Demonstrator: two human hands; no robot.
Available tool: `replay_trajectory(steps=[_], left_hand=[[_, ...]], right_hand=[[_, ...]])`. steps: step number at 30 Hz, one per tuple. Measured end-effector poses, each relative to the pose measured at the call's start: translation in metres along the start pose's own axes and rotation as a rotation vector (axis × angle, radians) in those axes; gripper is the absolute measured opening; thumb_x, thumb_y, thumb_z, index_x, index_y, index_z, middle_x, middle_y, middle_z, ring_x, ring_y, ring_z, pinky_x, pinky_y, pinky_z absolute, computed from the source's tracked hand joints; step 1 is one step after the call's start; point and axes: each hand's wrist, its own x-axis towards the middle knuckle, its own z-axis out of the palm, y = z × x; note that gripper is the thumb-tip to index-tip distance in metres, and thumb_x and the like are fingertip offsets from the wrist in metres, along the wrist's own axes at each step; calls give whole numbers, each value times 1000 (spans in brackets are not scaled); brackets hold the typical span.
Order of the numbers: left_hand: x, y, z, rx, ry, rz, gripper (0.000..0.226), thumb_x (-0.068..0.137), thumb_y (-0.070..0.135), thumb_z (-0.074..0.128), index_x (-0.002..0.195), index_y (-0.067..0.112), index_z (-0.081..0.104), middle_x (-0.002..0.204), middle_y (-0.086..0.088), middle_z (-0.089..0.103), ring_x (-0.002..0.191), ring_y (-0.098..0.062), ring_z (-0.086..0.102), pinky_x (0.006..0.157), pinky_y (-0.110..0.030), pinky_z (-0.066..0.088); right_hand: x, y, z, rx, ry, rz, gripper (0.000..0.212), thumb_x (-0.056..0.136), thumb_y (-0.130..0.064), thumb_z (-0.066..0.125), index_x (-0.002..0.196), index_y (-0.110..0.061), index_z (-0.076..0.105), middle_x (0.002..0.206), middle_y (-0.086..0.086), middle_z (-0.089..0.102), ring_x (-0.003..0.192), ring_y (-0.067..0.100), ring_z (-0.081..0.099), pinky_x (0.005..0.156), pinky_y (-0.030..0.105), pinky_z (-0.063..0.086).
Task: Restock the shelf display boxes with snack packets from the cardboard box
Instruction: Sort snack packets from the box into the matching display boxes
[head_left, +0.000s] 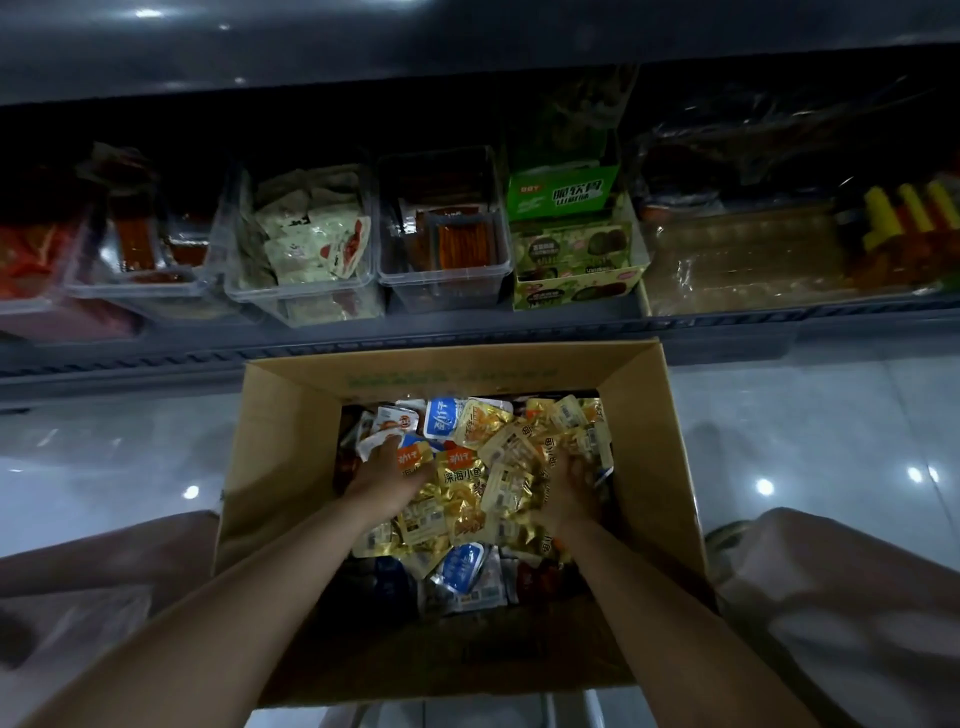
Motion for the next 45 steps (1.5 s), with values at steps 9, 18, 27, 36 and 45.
replay_trajectory(steps=[9,18,27,36,45], left_hand=[[-1,-9,-6,-80,-17,-18,92,72,75,55,148,34,21,147,-4,43,121,-26,53,100,-45,47],[-23,40,-8,-59,-97,-27,90,80,69,54,151,25,20,158,-6,20,140,-29,29,110,-39,33],[-91,138,-74,-425,-265,352,62,61,64,75,107,23,67,105,-2,73,100,-25,68,90,-43,52],[-187,198,-156,-706,191,775,10,82,16,72,92,17,70,84,-1,76,77,-13,72,70,-26,57],[-254,215,-206,-1114,533,834,11,87,27,66,93,18,66,79,0,73,75,-13,71,60,-21,53]], right_hand=[[-17,17,19,297,-169,94,79,77,-39,77,142,-15,38,145,10,42,132,28,42,103,34,37],[-46,-5,-65,512,-319,-81,73,79,-25,77,141,-14,41,138,5,51,121,20,52,93,27,46],[-110,-37,-206,591,-247,-382,48,74,-24,82,117,-21,60,106,-7,69,94,8,67,87,28,55],[-205,-87,-296,945,55,-559,62,60,-45,83,113,-21,64,106,2,73,101,23,68,94,44,52],[-256,-179,-326,1697,-136,-628,44,84,-29,65,125,-15,57,116,10,69,112,24,63,98,38,46]])
